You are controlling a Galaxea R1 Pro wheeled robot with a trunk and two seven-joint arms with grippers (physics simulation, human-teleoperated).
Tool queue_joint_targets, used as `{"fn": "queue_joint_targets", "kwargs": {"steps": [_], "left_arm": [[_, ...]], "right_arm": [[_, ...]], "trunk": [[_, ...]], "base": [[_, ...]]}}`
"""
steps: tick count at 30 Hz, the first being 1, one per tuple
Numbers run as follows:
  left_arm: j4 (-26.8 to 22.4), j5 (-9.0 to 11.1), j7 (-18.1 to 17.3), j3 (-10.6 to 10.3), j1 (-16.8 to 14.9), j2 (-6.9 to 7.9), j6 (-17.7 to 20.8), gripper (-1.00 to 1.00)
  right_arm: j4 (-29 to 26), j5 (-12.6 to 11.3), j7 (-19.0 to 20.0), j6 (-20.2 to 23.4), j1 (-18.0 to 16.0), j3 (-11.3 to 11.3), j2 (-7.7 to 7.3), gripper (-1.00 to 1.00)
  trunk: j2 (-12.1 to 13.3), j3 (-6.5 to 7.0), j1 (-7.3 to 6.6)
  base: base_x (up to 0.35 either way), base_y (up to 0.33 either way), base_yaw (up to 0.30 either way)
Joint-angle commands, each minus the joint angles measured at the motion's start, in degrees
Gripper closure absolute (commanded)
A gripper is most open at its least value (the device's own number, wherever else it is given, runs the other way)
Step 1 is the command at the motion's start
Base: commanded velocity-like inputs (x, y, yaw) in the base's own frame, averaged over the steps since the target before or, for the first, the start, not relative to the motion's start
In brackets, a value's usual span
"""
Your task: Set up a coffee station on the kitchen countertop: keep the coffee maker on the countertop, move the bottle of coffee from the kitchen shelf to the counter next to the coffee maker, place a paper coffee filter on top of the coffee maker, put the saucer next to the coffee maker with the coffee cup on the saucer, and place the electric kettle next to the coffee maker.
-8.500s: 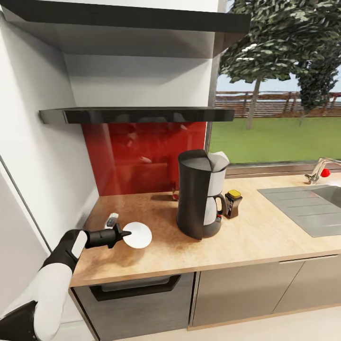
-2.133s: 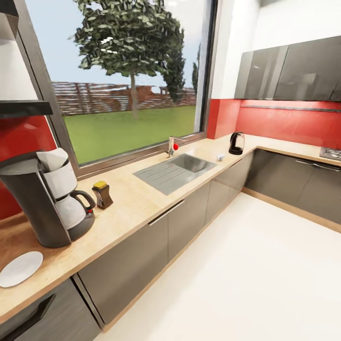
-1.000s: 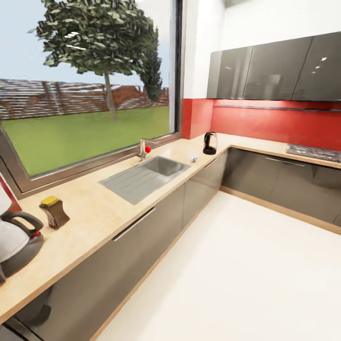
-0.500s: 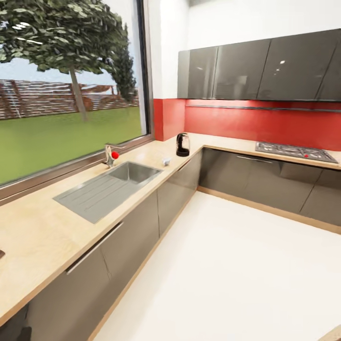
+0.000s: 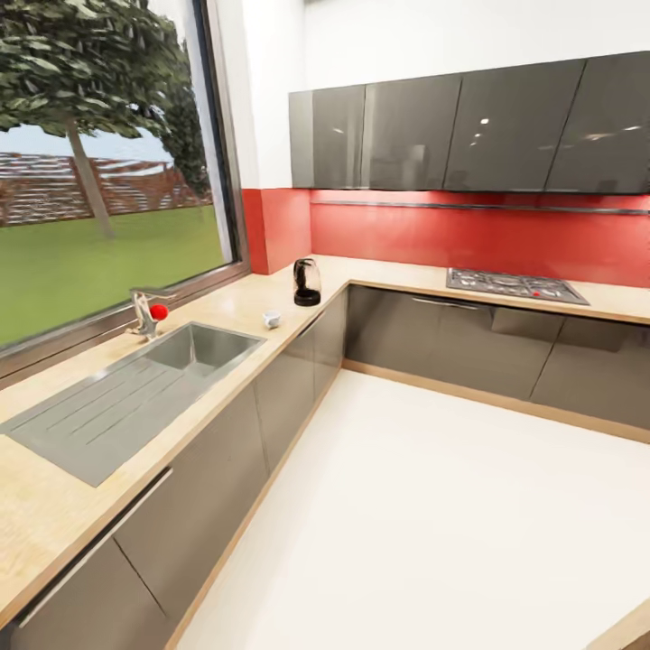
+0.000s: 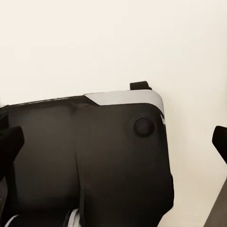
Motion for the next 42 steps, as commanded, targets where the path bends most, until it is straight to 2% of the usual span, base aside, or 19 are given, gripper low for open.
{"fn": "queue_joint_targets", "kwargs": {"steps": [1, 20, 27, 29, 30, 31, 32, 34, 35, 36, 37, 38, 39, 40, 41, 42], "left_arm": [[0.07, -0.58, 0.29, 0.23, -0.05, -0.02, -0.17, -1.00], [0.10, -0.57, 0.29, 0.38, -0.05, -0.18, -0.08, -1.00], [0.15, -0.60, 0.29, 0.42, -0.05, -0.20, -0.10, -1.00], [0.15, -0.62, 0.29, 0.43, -0.05, -0.20, -0.08, -1.00], [0.15, -0.63, 0.29, 0.44, -0.05, -0.20, -0.08, -1.00], [0.15, -0.63, 0.29, 0.44, -0.05, -0.20, -0.08, -1.00], [0.15, -0.63, 0.29, 0.44, -0.05, -0.20, -0.08, -1.00], [0.15, -0.63, 0.29, 0.41, -0.05, -0.20, -0.09, -1.00], [0.15, -0.63, 0.29, 0.38, -0.05, -0.20, -0.08, -1.00], [0.15, -0.63, 0.29, 0.37, -0.05, -0.20, -0.08, -1.00], [0.15, -0.63, 0.29, 0.37, -0.05, -0.20, -0.08, -1.00], [0.15, -0.63, 0.29, 0.36, -0.05, -0.20, -0.08, -1.00], [0.15, -0.63, 0.29, 0.36, -0.05, -0.20, -0.08, -1.00], [0.15, -0.63, 0.29, 0.36, -0.05, -0.20, -0.08, -1.00], [0.15, -0.63, 0.29, 0.36, -0.05, -0.20, -0.08, -1.00], [0.15, -0.63, 0.29, 0.37, -0.05, -0.20, -0.08, -1.00]], "right_arm": [[-0.11, -0.55, -0.33, -0.21, -0.04, 0.45, -0.01, -1.00], [-0.39, -0.08, -0.21, -0.56, -0.03, 0.63, 0.49, -1.00], [-0.41, 1.20, -0.27, -0.57, 0.10, 0.33, 0.15, -1.00], [-0.46, 2.76, -0.27, -0.69, 0.44, -1.16, 0.16, -1.00], [-0.44, 5.99, -0.27, -1.05, 0.75, -4.30, 0.16, -1.00], [-0.31, 20.89, -0.27, -1.75, 1.11, -20.37, 0.32, -1.00], [-0.29, 23.78, -0.27, -1.82, 1.13, -23.55, 0.32, -1.00], [-0.20, 36.29, -0.27, -2.28, 1.18, -36.94, 0.28, -1.00], [-0.13, 48.37, -0.27, -2.72, 1.20, -49.50, 0.26, -1.00], [-0.11, 51.05, -0.27, -2.79, 1.20, -52.31, 0.26, -1.00], [-0.09, 55.72, -0.27, -2.89, 1.20, -57.30, 0.26, -1.00], [-0.08, 57.63, -0.27, -2.93, 1.20, -59.39, 0.26, -1.00], [-0.07, 60.55, -0.27, -2.98, 1.21, -62.66, 0.24, -1.00], [-0.06, 62.43, -0.27, -3.01, 1.21, -64.78, 0.21, -1.00], [-0.05, 63.10, -0.27, -3.02, 1.21, -65.53, 0.20, -1.00], [-0.05, 64.73, -0.27, -3.04, 1.21, -67.34, 0.13, -1.00]], "trunk": [[-0.09, -0.11, 0.06], [-0.09, -0.11, 0.06], [-0.09, -0.11, 0.06], [-0.09, -0.11, 0.06], [-0.09, -0.11, 0.06], [-0.09, -0.11, 0.06], [-0.09, -0.11, 0.06], [-0.09, -0.11, 0.06], [-0.09, -0.11, 0.06], [-0.09, -0.11, 0.06], [-0.09, -0.11, 0.06], [-0.09, -0.11, 0.06], [-0.09, -0.11, 0.06], [-0.09, -0.11, 0.06], [-0.09, -0.11, 0.06], [-0.09, -0.11, 0.06]], "base": [[0.338, -0.008, -0.007], [0.338, -0.001, -0.001], [0.338, -0.032, 0.000], [0.338, -0.117, 0.000], [0.338, -0.127, 0.000], [0.338, -0.132, 0.000], [0.338, -0.133, 0.000], [0.338, -0.133, 0.000], [0.338, -0.133, 0.000], [0.338, -0.133, 0.000], [0.338, -0.133, 0.000], [0.338, -0.133, 0.000], [0.338, -0.133, 0.000], [0.338, -0.133, 0.000], [0.338, -0.133, 0.000], [0.338, -0.133, 0.000]]}}
